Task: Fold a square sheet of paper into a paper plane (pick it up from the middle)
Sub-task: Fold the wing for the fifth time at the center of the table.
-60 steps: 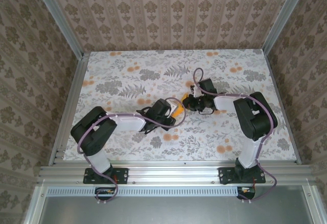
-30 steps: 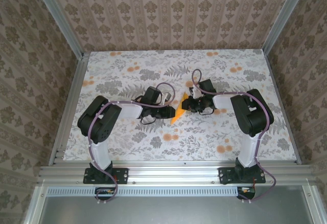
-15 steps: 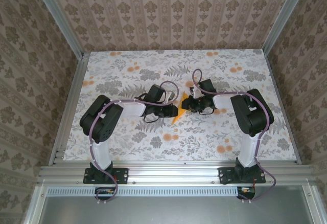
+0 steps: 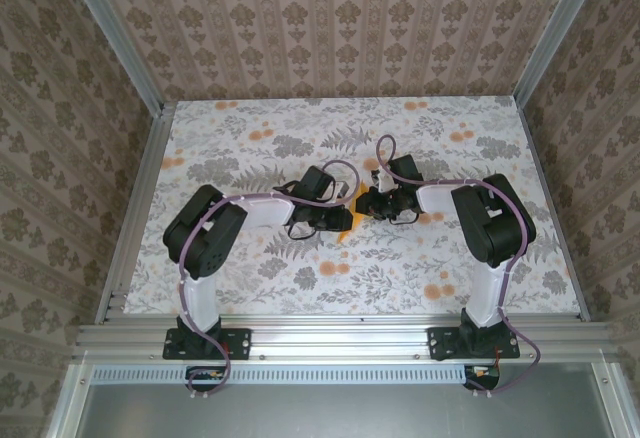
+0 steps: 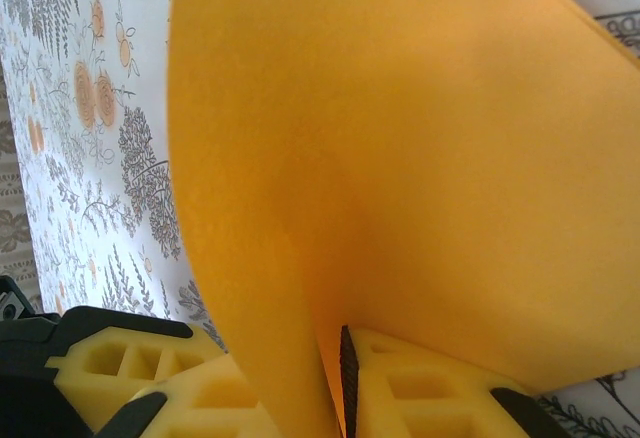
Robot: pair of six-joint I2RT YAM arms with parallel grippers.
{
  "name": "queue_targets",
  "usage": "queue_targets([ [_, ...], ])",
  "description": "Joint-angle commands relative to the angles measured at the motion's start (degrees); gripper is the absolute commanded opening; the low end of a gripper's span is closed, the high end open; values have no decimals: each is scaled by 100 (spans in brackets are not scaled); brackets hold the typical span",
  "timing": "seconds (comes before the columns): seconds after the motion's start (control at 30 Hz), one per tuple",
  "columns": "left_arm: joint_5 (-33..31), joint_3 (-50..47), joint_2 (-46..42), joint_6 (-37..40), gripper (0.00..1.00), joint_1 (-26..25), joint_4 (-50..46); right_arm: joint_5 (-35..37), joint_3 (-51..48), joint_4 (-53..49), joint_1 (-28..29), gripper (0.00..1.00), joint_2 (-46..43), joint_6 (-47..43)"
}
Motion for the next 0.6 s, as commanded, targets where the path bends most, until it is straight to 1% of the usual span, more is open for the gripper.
queue_targets([
  [0.0, -369, 52, 64, 125, 23, -10, -333, 991, -109, -437, -79, 20, 260, -135],
  [0.17, -380, -212, -277, -11, 27, -6, 29, 629, -101, -295, -71, 20, 263, -103],
  [0.33, -499, -551, -763, -97, 33, 9, 376, 480, -68, -215, -73, 19, 261, 48],
  [0.57, -645, -874, -937, -21, 41, -46, 656, 318, -76, -91, -83, 19, 298, 433],
])
